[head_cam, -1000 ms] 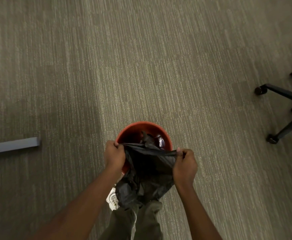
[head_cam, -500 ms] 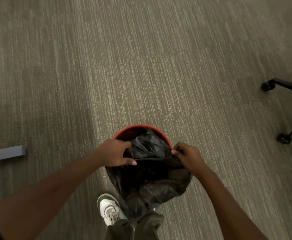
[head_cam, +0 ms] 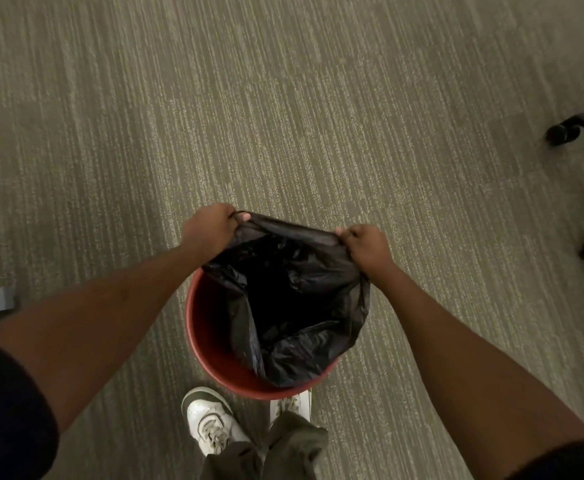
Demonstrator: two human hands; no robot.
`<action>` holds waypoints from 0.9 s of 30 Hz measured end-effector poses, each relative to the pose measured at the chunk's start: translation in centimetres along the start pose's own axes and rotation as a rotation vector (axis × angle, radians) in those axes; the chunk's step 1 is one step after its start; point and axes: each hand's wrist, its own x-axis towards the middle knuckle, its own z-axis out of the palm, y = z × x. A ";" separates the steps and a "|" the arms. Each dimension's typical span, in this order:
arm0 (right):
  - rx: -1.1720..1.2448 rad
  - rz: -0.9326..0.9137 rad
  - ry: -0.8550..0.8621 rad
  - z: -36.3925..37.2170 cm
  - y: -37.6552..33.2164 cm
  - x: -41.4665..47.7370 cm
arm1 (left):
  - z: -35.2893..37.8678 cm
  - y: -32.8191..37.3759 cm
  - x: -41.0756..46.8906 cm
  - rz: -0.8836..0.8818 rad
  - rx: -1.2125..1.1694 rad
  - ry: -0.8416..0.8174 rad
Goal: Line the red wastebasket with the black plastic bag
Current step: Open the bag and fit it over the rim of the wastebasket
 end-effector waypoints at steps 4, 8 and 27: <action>-0.049 0.094 0.003 1.6 0.5 1.7 | 0.8 -0.4 1.4 -0.133 -0.022 -0.030; -0.193 0.220 -0.040 2.9 1.8 2.3 | 1.7 -1.0 2.3 -0.261 -0.015 -0.145; 0.418 0.629 0.084 4.1 3.1 -9.3 | 1.7 1.0 -10.9 -0.500 -0.121 0.307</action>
